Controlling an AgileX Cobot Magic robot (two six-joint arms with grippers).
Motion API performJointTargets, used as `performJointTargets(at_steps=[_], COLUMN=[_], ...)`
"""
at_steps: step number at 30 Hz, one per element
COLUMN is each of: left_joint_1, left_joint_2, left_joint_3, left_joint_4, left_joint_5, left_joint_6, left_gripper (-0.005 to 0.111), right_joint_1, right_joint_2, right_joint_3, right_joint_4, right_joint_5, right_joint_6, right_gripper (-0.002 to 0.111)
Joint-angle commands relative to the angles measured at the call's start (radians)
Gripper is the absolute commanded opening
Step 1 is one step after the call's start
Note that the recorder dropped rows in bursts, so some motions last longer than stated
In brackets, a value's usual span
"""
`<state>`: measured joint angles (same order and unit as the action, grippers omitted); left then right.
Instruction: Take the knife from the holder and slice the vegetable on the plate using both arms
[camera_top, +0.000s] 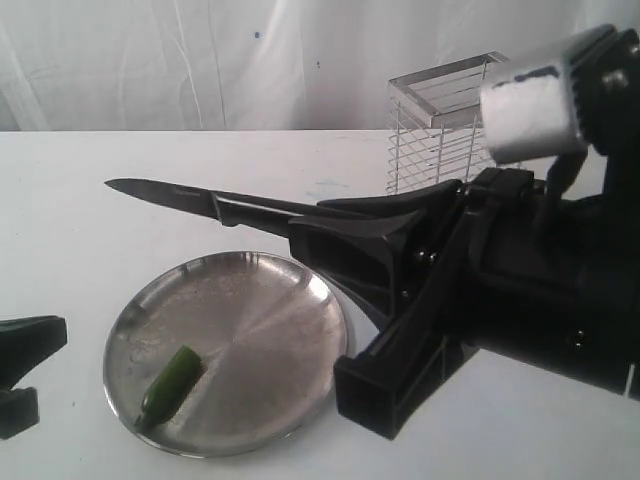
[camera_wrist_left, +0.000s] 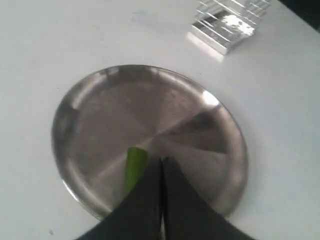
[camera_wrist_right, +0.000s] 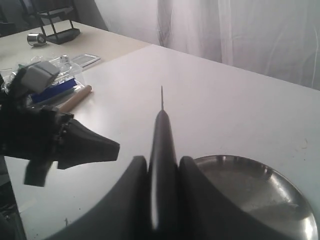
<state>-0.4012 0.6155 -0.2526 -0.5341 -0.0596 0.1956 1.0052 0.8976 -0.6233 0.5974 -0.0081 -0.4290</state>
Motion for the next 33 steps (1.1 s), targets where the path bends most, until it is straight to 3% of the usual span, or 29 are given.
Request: performJointTargets(at_steps=[1, 4, 6, 15, 33], left_joint_1=[-0.093, -0.173, -0.199, -0.21, -0.21], left_joint_2=[0.107, 0.198, 0.274, 0.563, 0.571], left_joint_3=[0.035, 0.035, 0.035, -0.025, -0.087], left_joint_4=[0.152, 0.519, 0.585, 0.565, 0.565], left_joint_5=[-0.248, -0.369, -0.478, -0.726, -0.725], left_joint_6=[-0.156, -0.451, -0.514, -0.514, -0.466], left_gripper=[0.0, 0.0, 0.0, 0.0, 0.0], right_joint_1=[0.002, 0.002, 0.002, 0.002, 0.002], right_joint_2=[0.003, 0.014, 0.039, 0.131, 0.241], right_joint_3=[-0.007, -0.007, -0.007, -0.007, -0.003], right_joint_4=[0.005, 0.005, 0.007, 0.02, 0.032], right_joint_5=[-0.045, -0.05, -0.046, -0.046, 0.111], right_joint_6=[0.022, 0.046, 0.051, 0.069, 0.075], right_gripper=[0.003, 0.003, 0.003, 0.003, 0.003])
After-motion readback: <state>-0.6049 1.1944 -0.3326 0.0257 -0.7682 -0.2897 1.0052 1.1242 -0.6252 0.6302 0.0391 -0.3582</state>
